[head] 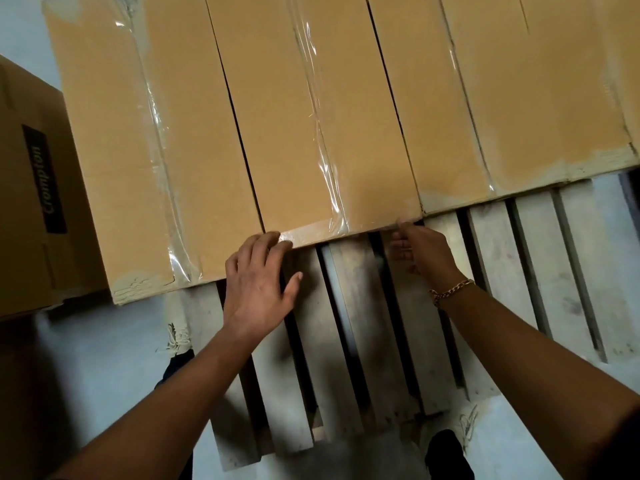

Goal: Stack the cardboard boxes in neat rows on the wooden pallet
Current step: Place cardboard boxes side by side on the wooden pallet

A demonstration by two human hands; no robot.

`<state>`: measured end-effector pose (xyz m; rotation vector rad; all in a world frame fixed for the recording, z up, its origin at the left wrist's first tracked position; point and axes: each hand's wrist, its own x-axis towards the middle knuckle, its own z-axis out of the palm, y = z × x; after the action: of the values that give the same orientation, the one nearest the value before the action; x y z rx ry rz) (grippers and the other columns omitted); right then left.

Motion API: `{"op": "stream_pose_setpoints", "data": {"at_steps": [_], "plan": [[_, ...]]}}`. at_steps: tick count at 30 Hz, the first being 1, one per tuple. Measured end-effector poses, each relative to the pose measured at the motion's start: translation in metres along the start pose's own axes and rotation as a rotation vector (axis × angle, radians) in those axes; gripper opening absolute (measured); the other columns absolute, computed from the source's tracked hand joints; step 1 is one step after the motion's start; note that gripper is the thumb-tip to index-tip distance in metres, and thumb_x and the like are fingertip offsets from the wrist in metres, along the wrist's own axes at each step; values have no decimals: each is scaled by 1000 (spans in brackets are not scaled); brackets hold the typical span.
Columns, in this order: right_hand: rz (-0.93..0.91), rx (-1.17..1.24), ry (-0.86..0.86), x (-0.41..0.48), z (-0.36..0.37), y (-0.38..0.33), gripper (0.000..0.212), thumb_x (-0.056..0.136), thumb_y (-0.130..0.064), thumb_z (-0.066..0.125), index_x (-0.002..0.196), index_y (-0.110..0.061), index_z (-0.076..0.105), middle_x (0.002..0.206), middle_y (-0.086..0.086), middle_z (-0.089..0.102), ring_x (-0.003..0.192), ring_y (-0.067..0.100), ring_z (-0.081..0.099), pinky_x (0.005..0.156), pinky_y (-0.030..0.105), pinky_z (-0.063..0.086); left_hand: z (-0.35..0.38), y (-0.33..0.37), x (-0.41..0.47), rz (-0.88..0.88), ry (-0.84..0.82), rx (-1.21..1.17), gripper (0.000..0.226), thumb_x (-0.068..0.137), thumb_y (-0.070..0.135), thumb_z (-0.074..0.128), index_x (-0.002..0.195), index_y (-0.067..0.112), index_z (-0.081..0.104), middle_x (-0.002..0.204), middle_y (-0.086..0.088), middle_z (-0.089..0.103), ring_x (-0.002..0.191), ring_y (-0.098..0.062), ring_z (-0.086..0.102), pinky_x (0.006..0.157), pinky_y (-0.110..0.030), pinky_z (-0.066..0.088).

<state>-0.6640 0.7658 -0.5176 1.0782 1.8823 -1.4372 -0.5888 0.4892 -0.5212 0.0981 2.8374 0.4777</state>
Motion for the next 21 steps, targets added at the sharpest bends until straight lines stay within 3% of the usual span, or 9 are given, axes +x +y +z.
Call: {"op": "stream_pose_setpoints", "data": {"at_steps": [4,7,10,11,16,21], "plan": [[-342,-563,222,3,-12,16,57,96,-59,50,67,-12,64,63,3,64,62,24,62,60,39,50,-9,-16,23,4,-13,45,67,96,58,47,149,18,44,162,-6,34,151,-29,26,114,-50,28],[-654,-679,329,7,-15,7,38,93,-42,57,66,-18,49,59,-5,51,56,19,52,52,37,47,-18,-27,44,-47,0,56,74,98,65,39,154,17,38,166,-7,28,155,-28,19,119,-51,24],[-873,-694,273,17,-10,-22,16,92,-28,64,81,-24,54,81,-9,53,75,16,52,62,38,49,-28,-37,67,-74,-3,66,79,98,69,29,158,17,32,169,-6,21,157,-26,13,124,-51,18],[-905,-716,246,22,-8,-30,10,92,-31,62,90,-23,58,91,-7,55,84,17,53,68,38,50,-31,-39,75,-74,-4,68,80,98,70,27,159,18,30,170,-6,19,158,-25,10,125,-51,16],[-923,-862,158,44,8,-70,48,90,-46,53,130,-19,57,135,3,57,121,23,54,96,49,48,-40,-55,114,-109,-6,81,84,98,73,18,163,20,20,173,-4,9,159,-23,1,127,-51,8],[-892,-912,135,56,30,-87,60,91,-50,51,141,-17,52,150,7,49,136,25,46,106,54,40,-45,-69,126,-120,-21,74,83,99,72,19,164,21,18,173,-3,5,159,-23,-1,128,-51,5]]}}
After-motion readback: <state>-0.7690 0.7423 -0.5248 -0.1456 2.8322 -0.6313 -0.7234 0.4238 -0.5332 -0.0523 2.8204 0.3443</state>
